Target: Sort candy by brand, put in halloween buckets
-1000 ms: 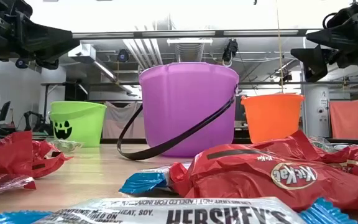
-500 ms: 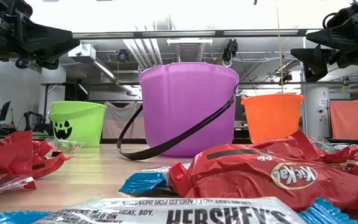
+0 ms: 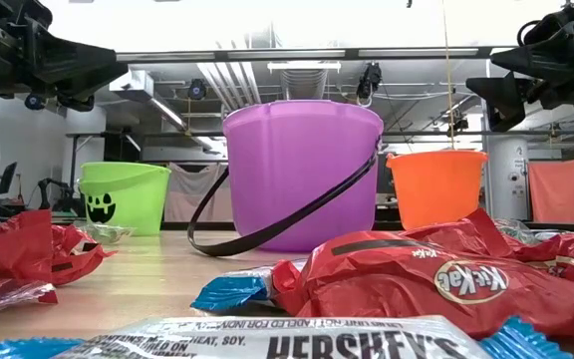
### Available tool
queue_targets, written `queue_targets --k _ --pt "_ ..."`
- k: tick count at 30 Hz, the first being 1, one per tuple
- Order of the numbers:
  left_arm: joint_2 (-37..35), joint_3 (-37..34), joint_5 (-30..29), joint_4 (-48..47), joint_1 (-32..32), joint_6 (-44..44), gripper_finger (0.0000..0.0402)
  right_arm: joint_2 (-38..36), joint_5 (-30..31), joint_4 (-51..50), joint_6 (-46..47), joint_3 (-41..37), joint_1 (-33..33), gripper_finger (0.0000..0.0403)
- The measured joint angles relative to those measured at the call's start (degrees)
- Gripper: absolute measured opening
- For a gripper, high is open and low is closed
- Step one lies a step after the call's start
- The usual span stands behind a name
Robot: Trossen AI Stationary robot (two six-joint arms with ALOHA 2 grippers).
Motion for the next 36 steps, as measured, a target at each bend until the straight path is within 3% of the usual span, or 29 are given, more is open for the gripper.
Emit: queue_targets --k 18,21,24,30,36 --pt "0.0 0.0 0.0 0.0 0.0 0.0 0.0141 0.0 0.0 0.0 0.1 0.0 0.0 0.0215" --pt "0.0 0.0 0.0 0.0 0.0 0.0 0.0141 0.0 -1.0 0.6 8.7 0.3 0.0 0.0215" --pt "0.0 0.0 0.0 0.0 0.0 0.0 0.0141 0.2 -1.9 -1.0 17.3 3.1 0.1 0.0215" --pt "0.0 0.0 0.0 0.0 0.0 0.0 0.0141 3.6 -2.9 -6.8 11.7 12.6 0.1 0.0215" --pt "0.0 0.0 0.0 0.0 0.0 0.0 0.0141 15.6 2.9 -20.6 12.2 22.9 0.1 0.0215"
